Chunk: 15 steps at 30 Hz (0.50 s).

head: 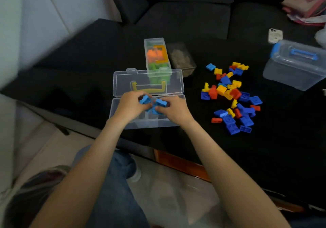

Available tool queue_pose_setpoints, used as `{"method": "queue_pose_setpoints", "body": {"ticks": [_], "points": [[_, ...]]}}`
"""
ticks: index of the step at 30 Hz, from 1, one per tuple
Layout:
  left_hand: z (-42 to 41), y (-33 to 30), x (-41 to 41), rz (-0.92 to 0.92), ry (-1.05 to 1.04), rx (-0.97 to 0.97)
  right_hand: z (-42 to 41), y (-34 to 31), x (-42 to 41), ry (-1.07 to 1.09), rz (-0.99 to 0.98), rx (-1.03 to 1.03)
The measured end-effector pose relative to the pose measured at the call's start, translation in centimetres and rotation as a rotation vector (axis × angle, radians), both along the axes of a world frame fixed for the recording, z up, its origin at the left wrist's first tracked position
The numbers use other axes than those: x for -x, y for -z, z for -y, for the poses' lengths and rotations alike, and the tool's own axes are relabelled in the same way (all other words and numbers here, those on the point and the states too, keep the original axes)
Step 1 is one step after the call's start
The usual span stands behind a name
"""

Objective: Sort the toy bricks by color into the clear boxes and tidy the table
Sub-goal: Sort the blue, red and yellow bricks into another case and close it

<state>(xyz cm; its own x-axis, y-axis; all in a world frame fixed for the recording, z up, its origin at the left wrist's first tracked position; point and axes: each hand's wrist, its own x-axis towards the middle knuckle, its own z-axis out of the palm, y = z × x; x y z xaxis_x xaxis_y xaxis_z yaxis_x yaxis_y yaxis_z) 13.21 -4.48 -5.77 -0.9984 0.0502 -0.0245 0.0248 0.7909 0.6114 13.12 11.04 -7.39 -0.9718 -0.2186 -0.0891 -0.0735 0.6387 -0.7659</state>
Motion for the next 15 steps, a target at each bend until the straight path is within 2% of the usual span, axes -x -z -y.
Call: {"method": "queue_pose_setpoints", "body": {"ticks": [7, 15], "points": [[0.1, -0.5, 1.1, 0.076, 0.019, -0.008, 0.7, 0.6, 0.1, 0.06, 0.096, -0.01], [0.7, 0.2, 0.7, 0.092, 0.057, -0.055, 1.2, 0.3, 0.1, 0.06, 0.047, -0.064]]}}
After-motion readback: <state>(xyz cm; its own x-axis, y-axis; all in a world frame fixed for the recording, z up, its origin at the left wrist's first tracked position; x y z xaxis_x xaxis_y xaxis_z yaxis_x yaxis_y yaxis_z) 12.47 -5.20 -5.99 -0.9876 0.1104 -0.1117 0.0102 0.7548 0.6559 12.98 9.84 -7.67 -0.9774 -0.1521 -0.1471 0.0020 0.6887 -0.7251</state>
